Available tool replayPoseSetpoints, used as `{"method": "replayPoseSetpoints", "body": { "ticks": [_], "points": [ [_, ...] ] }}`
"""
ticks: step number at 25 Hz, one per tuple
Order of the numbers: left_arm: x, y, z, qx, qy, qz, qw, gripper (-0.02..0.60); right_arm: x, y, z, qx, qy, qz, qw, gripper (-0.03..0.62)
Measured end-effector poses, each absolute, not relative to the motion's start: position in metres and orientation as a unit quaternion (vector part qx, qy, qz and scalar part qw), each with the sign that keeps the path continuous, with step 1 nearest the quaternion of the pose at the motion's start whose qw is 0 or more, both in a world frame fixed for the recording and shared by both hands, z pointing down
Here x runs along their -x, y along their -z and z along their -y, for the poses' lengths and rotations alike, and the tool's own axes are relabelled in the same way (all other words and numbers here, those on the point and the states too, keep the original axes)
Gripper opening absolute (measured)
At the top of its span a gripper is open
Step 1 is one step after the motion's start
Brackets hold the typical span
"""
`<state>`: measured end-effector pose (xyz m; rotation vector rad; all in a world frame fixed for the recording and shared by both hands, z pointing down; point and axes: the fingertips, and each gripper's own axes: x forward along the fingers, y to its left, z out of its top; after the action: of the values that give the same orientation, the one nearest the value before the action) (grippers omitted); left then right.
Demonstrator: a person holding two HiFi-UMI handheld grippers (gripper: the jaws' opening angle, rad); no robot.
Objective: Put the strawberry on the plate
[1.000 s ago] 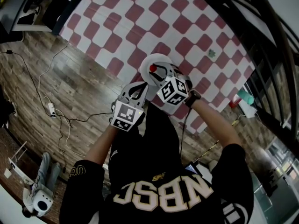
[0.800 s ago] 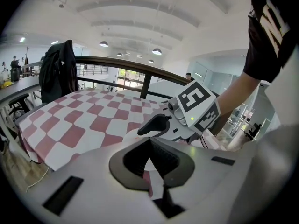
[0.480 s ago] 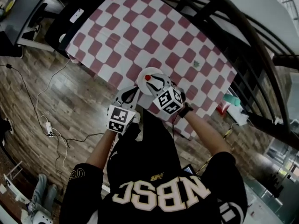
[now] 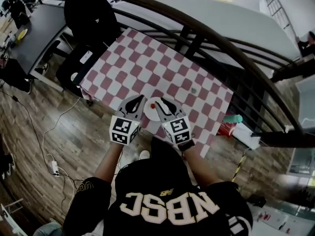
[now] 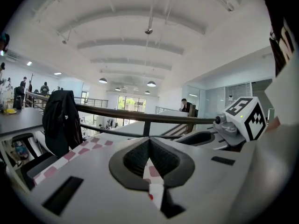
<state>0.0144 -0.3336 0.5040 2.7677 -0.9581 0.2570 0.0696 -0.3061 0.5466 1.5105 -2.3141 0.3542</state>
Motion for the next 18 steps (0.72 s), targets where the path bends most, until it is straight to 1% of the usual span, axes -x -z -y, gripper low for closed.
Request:
{"method": "replayPoseSetpoints", "body": {
  "ticks": [3, 6, 9, 18],
  "points": [
    [-0.018, -0.469, 0.327, -0.941, -0.063, 0.324, 0.078, 0.008, -0.082, -0.502, 0.3, -0.578, -0.113, 0.798, 0.129, 0.072],
    [-0.028, -0.437, 0.326, -0.947, -0.042, 0.316, 0.05, 0.008, -0.097, -0.461, 0.299, -0.622, -0.092, 0.772, 0.088, 0.051],
    [-0.04, -0.411, 0.322, -0.949, -0.02, 0.314, 0.039, 0.008, -0.113, -0.427, 0.291, -0.65, -0.077, 0.754, 0.05, 0.037],
    [-0.05, -0.377, 0.304, -0.947, 0.035, 0.318, 0.027, 0.008, -0.126, -0.388, 0.272, -0.676, -0.038, 0.736, 0.012, 0.018]
  ]
}}
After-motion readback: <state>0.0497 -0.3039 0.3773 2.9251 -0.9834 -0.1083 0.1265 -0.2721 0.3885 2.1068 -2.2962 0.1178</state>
